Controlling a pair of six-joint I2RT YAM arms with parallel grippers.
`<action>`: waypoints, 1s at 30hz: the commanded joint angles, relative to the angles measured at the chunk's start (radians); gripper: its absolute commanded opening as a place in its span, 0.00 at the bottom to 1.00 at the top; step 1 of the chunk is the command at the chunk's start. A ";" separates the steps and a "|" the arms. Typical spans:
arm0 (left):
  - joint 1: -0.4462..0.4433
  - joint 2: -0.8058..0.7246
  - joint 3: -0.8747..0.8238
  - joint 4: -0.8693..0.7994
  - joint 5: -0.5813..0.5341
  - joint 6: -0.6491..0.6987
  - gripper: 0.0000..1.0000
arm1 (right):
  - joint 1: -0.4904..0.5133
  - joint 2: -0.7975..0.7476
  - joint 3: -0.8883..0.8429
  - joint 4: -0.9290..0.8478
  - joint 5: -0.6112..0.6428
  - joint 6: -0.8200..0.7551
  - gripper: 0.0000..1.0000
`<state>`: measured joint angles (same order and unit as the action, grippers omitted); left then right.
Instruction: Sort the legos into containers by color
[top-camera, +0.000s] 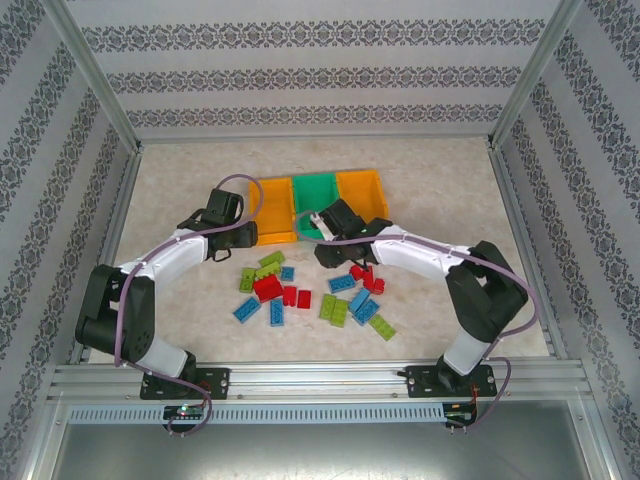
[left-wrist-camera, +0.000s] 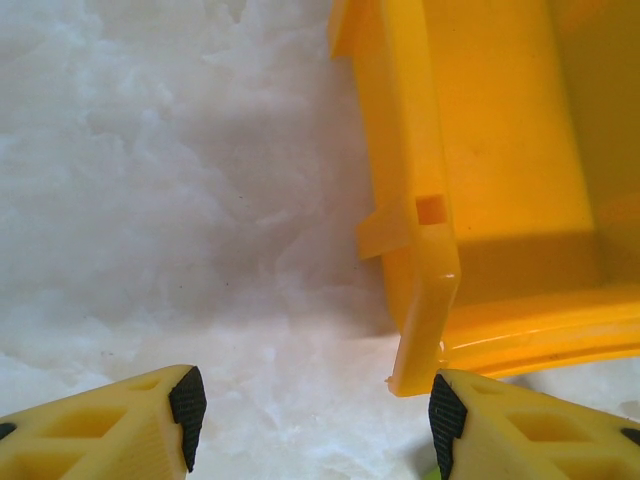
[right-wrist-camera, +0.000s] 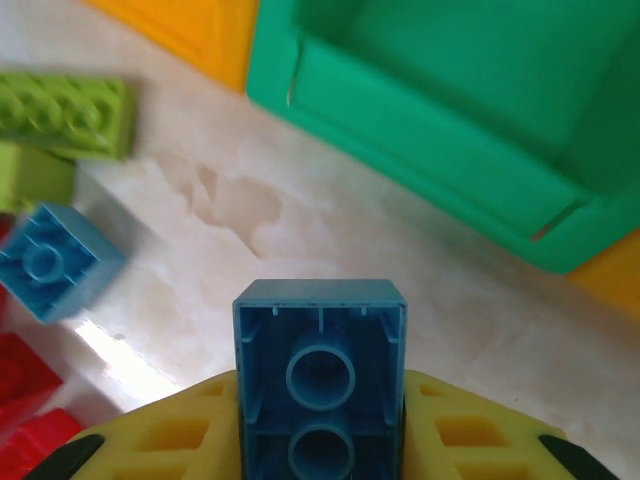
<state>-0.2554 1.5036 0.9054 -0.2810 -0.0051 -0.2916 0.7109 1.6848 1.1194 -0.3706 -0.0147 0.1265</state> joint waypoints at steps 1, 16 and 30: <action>-0.012 -0.045 -0.013 0.009 -0.025 -0.002 0.63 | -0.043 -0.024 0.051 0.046 -0.007 0.068 0.27; -0.027 -0.166 -0.120 0.023 0.046 0.028 0.71 | -0.178 0.318 0.417 -0.005 -0.051 0.330 0.38; -0.079 -0.189 -0.147 0.055 0.053 0.043 0.76 | -0.144 0.215 0.350 0.001 -0.048 0.286 0.81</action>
<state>-0.3141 1.3468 0.7742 -0.2672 0.0456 -0.2684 0.5461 1.9846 1.5208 -0.3374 -0.0868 0.4416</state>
